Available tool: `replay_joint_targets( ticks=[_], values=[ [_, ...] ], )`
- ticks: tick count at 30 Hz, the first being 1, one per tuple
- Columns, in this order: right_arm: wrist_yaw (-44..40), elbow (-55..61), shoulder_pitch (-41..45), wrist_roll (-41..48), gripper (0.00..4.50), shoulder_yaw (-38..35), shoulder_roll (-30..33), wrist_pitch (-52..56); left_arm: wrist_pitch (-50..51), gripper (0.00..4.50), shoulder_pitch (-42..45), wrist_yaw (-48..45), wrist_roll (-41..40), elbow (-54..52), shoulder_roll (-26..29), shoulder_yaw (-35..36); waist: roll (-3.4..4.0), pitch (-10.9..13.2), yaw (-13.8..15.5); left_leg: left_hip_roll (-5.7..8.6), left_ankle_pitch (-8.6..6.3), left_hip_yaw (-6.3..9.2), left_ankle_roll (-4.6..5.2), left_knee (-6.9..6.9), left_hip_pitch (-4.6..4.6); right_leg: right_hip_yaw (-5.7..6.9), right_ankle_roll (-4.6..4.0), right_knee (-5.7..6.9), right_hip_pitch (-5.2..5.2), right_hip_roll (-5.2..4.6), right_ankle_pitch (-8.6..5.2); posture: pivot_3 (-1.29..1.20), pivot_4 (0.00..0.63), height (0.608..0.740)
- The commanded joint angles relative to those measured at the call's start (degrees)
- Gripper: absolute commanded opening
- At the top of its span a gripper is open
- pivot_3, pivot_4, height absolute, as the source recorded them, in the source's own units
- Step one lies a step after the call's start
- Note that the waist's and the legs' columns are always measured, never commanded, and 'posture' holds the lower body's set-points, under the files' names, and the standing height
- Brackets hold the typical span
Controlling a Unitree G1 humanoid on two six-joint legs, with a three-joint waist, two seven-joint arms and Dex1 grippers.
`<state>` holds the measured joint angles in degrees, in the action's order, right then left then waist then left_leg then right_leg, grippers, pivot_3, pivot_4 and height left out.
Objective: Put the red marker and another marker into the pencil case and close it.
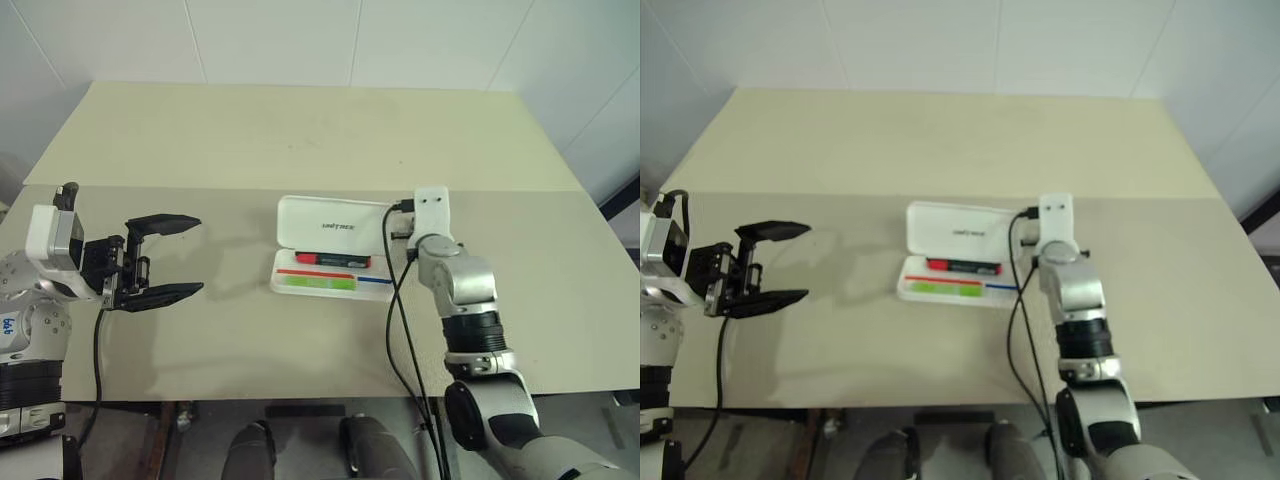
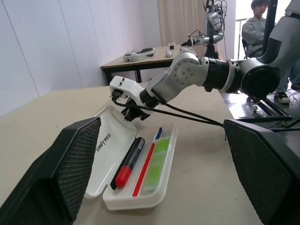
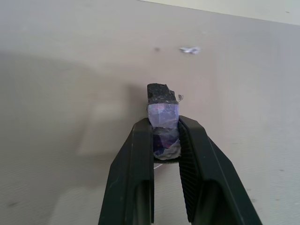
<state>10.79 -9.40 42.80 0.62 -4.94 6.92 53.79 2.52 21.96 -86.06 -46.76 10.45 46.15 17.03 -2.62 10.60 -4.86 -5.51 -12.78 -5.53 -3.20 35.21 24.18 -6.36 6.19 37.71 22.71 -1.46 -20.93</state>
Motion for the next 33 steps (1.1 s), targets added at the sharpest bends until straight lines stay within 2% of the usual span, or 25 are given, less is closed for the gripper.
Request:
replay_joint_targets(
  ticks=[1, 8, 18, 33],
  values=[
    [0.03, 2.43, -2.24, -1.11, 0.38, -1.36, 1.68, 0.84, -0.96, 4.5, 0.99, -4.87, 0.1, 0.49, 0.16, 1.48, 0.0, 0.0, -0.01, -0.02, 0.01, -0.01, -0.02, -0.05, 0.0, 0.0, -0.01, 0.0, 0.03, 0.02, -0.02, 0.0, 0.15, 0.74],
    [-0.61, 5.07, -4.21, -1.28, 0.38, -0.14, 0.76, 0.94, -1.33, 4.5, 1.95, -5.35, 0.31, 1.71, 0.13, 1.15, 0.01, 0.0, 0.03, -0.05, 0.0, -0.02, -0.1, -0.12, 0.02, 0.02, -0.01, -0.02, 0.06, 0.04, -0.11, 0.0, 0.15, 0.74],
    [-6.15, 10.09, -7.71, -1.09, 0.38, 4.07, 0.67, 0.55, -1.7, 4.5, 2.49, -5.47, 0.58, 2.02, 0.08, 0.88, 0.01, 0.01, -0.61, -0.19, -0.02, -0.03, -0.16, -0.12, 0.0, 0.0, -0.03, 0.0, 0.07, 0.2, -0.12, 0.0, 0.15, 0.74],
    [-11.86, 18.53, -11.28, -1.54, 0.38, 6.67, 3.64, -0.44, -1.56, 4.5, 2.56, -5.29, 0.59, 1.84, -0.09, 0.82, 0.04, 0.02, -1.51, -0.22, -0.01, -0.02, -0.21, -0.11, -0.01, -0.02, -0.04, 0.04, 0.08, 0.25, -0.13, 0.0, 0.15, 0.74]
  ],
)
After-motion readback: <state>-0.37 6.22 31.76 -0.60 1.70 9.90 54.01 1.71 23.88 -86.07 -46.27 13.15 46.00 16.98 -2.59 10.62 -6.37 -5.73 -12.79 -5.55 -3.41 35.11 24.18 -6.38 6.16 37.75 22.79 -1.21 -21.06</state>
